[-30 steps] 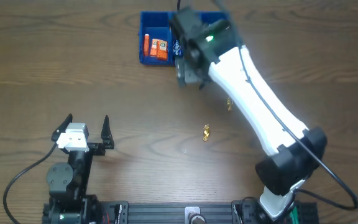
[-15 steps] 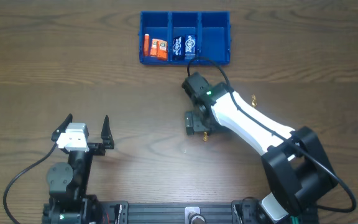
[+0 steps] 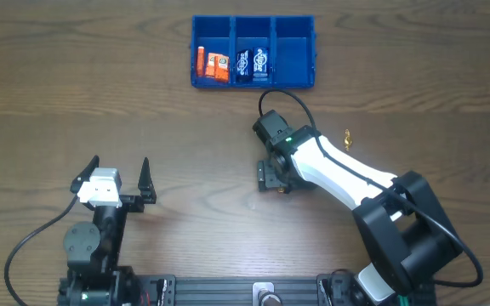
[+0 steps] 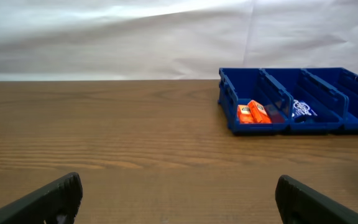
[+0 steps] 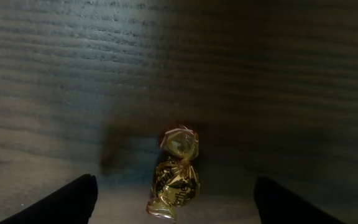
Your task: Sort Candies Into Trays
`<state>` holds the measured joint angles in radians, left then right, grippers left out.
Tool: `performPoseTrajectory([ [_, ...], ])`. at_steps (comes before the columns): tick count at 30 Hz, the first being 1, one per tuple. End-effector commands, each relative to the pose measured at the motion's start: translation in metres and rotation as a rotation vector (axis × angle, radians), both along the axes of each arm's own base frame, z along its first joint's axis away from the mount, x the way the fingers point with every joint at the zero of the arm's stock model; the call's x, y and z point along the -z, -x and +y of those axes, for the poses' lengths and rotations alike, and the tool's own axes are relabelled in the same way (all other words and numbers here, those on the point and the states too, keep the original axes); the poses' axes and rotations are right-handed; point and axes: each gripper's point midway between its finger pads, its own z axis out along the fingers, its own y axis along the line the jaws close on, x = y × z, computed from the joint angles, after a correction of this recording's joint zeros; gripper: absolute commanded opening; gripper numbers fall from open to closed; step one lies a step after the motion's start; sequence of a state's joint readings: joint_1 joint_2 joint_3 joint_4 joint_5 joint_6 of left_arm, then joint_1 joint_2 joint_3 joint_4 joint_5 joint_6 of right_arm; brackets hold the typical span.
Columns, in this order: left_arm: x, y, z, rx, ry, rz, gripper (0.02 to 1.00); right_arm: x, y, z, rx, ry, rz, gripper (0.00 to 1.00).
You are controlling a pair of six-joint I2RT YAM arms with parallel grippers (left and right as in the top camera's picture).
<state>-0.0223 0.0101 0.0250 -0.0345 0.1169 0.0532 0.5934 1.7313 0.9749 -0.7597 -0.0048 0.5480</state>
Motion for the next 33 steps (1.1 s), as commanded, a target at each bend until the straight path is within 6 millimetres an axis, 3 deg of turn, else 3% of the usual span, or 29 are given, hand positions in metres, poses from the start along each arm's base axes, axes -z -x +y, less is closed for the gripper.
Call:
performPoseTrajectory([
  [1,0.016,0.001,-0.001,0.007,-0.007,0.046,0.998,0.002,-0.001,-0.002,0.010,0.002,-0.001,0.761],
  [7,0.016,0.001,-0.001,0.007,-0.007,0.046,0.998,0.006,-0.004,-0.003,0.014,0.004,0.000,0.663],
  [18,0.016,0.001,-0.001,0.007,-0.007,0.046,0.998,0.014,-0.004,-0.004,0.015,0.016,0.011,0.380],
  [26,0.016,0.001,-0.001,0.007,-0.007,0.046,0.998,0.014,-0.004,-0.003,0.016,0.014,0.009,0.042],
  [27,0.016,0.001,-0.001,0.007,-0.007,0.046,0.998,0.013,-0.005,-0.003,0.016,0.011,0.004,0.036],
  [30,0.016,0.001,-0.001,0.007,-0.007,0.046,0.998,-0.006,-0.012,0.003,0.014,-0.028,-0.055,0.036],
  [33,0.017,0.001,-0.001,0.007,-0.007,0.047,0.998,-0.050,-0.027,0.006,0.018,-0.081,-0.185,0.036],
])
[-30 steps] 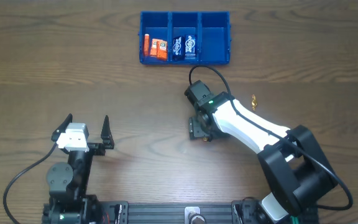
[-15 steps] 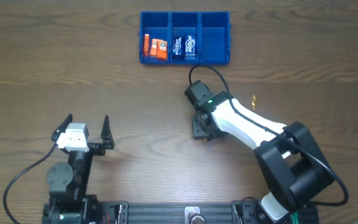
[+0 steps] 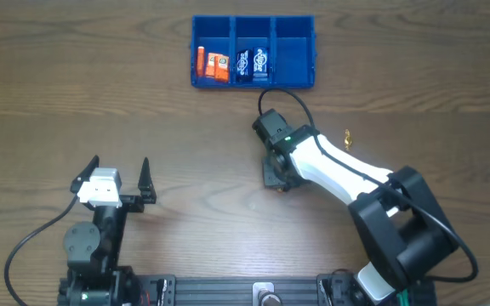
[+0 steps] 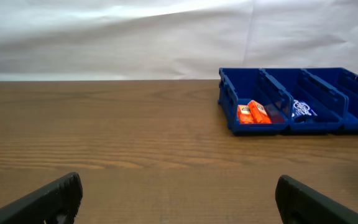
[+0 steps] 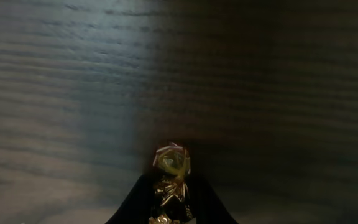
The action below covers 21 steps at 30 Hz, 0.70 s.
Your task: Sort Candies Into Trays
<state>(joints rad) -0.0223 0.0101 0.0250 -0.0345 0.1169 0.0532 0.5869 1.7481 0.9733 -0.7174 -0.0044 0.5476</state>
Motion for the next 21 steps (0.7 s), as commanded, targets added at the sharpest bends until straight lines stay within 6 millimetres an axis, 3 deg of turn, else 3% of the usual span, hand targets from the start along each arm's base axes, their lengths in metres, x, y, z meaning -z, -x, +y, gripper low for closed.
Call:
performPoseTrajectory([
  [1,0.017,0.001,-0.001,0.007,-0.007,0.047,0.998,-0.078,-0.026,0.002,0.020,-0.078,-0.234,0.036],
  [5,0.017,0.001,-0.001,0.007,-0.007,0.047,0.996,-0.173,-0.061,-0.020,0.088,-0.028,-0.514,0.036],
  [8,0.016,0.001,-0.001,0.007,-0.007,0.046,0.998,-0.237,-0.110,-0.032,0.122,-0.001,-0.682,0.036],
  [11,0.016,0.001,-0.001,0.007,-0.007,0.046,0.996,-0.272,-0.167,-0.036,0.121,0.020,-0.761,0.036],
  [14,0.016,0.001,-0.001,0.007,-0.007,0.046,0.998,-0.281,-0.222,-0.033,0.081,0.059,-0.790,0.036],
  [16,0.017,0.001,-0.001,0.007,-0.007,0.047,0.998,-0.274,-0.246,-0.027,0.055,0.069,-0.785,0.034],
  [21,0.016,0.001,-0.001,0.007,-0.007,0.046,0.998,-0.220,-0.283,-0.028,0.055,0.081,-0.701,0.036],
])
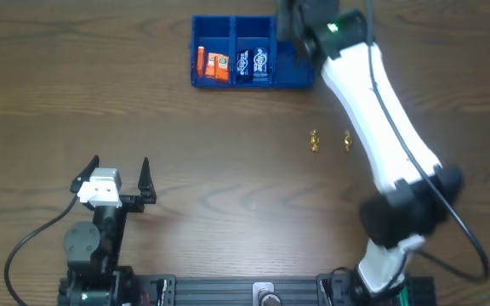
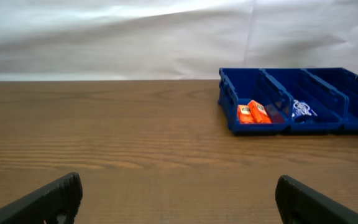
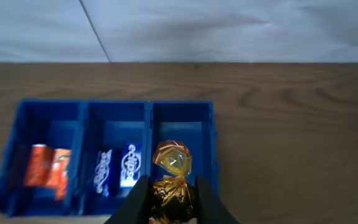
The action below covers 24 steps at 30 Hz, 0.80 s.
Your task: Sort Candies Into Trays
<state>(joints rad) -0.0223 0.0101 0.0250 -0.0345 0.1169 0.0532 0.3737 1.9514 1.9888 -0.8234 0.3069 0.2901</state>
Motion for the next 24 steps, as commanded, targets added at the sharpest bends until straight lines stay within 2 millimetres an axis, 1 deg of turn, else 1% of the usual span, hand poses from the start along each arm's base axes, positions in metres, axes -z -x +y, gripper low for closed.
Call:
performPoseTrajectory([
  [1,0.017,0.001,-0.001,0.007,-0.007,0.047,0.996,0.054,-0.026,-0.004,-0.030,0.033,0.095,0.034],
  [4,0.016,0.001,-0.001,0.007,-0.007,0.046,0.998,0.081,-0.030,-0.009,-0.009,0.020,0.149,0.036],
  [5,0.017,0.001,-0.001,0.007,-0.007,0.047,0.998,0.093,-0.032,-0.010,-0.014,0.012,0.173,0.036],
  [9,0.016,0.001,-0.001,0.007,-0.007,0.046,0.998,0.114,-0.037,-0.014,-0.010,0.007,0.206,0.036],
  [14,0.016,0.001,-0.001,0.007,-0.007,0.046,0.998,0.132,-0.039,-0.015,-0.009,0.008,0.235,0.036],
  [18,0.017,0.001,-0.001,0.007,-0.007,0.047,0.998,0.134,-0.042,-0.012,-0.018,-0.005,0.228,0.045],
  [19,0.016,0.001,-0.001,0.007,-0.007,0.046,0.998,0.134,-0.043,-0.011,-0.019,-0.006,0.227,0.082],
  [20,0.016,0.001,-0.001,0.007,-0.007,0.046,0.998,0.134,-0.043,-0.012,-0.019,-0.005,0.227,0.191],
  [21,0.017,0.001,-0.001,0.007,-0.007,0.047,0.998,0.134,-0.043,-0.011,-0.019,-0.006,0.227,0.261],
  [22,0.016,0.001,-0.001,0.007,-0.007,0.046,0.998,0.134,-0.042,-0.011,-0.019,-0.005,0.228,0.364],
  [23,0.016,0.001,-0.001,0.007,-0.007,0.046,0.998,0.134,-0.042,-0.011,-0.019,-0.005,0.228,0.415],
  [24,0.016,0.001,-0.001,0.007,-0.007,0.046,0.998,0.133,-0.042,-0.011,-0.021,-0.007,0.228,0.441],
])
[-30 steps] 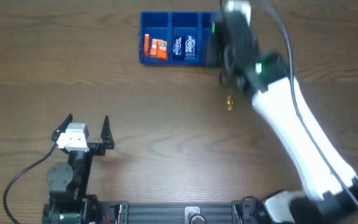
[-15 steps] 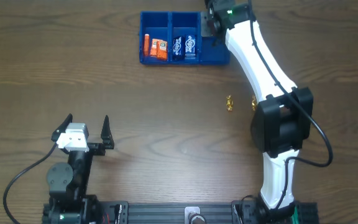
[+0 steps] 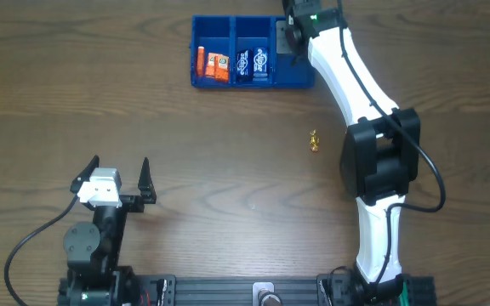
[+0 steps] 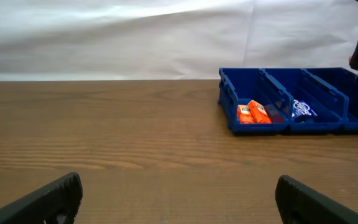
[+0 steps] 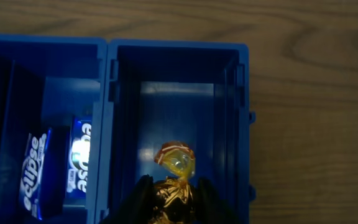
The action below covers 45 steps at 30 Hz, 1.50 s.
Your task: Sort Candies Into Trays
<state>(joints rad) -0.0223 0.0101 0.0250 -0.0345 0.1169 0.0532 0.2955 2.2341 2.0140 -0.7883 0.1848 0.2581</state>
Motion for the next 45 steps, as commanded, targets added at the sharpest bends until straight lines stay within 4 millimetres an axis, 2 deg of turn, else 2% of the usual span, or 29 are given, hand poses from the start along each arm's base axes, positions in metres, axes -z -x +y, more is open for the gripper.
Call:
performPoseTrajectory([
  [1,0.016,0.001,-0.001,0.007,-0.007,0.046,0.998,-0.005,-0.004,0.001,-0.006,-0.015,-0.012,0.478],
  [5,0.016,0.001,-0.001,0.007,-0.007,0.046,0.998,-0.012,-0.003,0.008,-0.028,-0.046,-0.020,0.529],
  [8,0.016,0.001,-0.001,0.007,-0.007,0.046,0.998,-0.035,0.003,0.005,-0.025,-0.047,-0.044,0.531],
  [9,0.016,0.001,-0.001,0.007,-0.007,0.046,0.998,-0.054,0.010,0.000,-0.017,-0.039,-0.060,0.531],
  [11,0.017,0.001,-0.001,0.007,-0.007,0.047,0.996,-0.080,0.024,-0.005,-0.030,-0.033,-0.071,0.533],
  [13,0.017,0.001,-0.001,0.007,-0.007,0.047,0.998,-0.109,0.049,-0.013,-0.037,-0.027,-0.070,0.533],
  [15,0.016,0.001,-0.001,0.007,-0.007,0.046,0.998,-0.125,0.077,-0.021,-0.037,-0.022,-0.051,0.531],
  [17,0.017,0.001,-0.001,0.007,-0.007,0.047,0.998,-0.127,0.102,-0.028,-0.037,-0.015,-0.026,0.529],
  [18,0.017,0.001,-0.001,0.007,-0.007,0.047,0.998,-0.118,0.120,-0.034,-0.036,-0.008,-0.001,0.527],
  [19,0.017,0.001,-0.001,0.007,-0.007,0.047,0.998,-0.110,0.130,-0.037,-0.035,-0.006,0.014,0.529],
  [21,0.017,0.001,-0.001,0.007,-0.007,0.047,0.996,-0.082,0.150,-0.042,-0.024,0.000,0.059,0.531],
  [23,0.016,0.001,-0.001,0.007,-0.007,0.046,0.998,-0.046,0.167,-0.047,-0.007,0.006,0.121,0.533],
  [26,0.017,0.001,-0.001,0.007,-0.007,0.047,0.998,0.000,0.181,-0.052,-0.006,0.023,0.192,0.516],
  [30,0.016,0.001,-0.001,0.007,-0.007,0.046,0.998,0.036,0.190,-0.051,-0.013,-0.026,0.241,0.489],
  [39,0.017,0.001,-0.001,0.007,-0.007,0.047,0.996,0.088,0.188,-0.043,-0.024,-0.057,0.336,0.487],
  [45,0.016,0.001,-0.001,0.007,-0.007,0.046,0.998,0.097,0.197,-0.048,-0.017,-0.037,0.379,0.494],
])
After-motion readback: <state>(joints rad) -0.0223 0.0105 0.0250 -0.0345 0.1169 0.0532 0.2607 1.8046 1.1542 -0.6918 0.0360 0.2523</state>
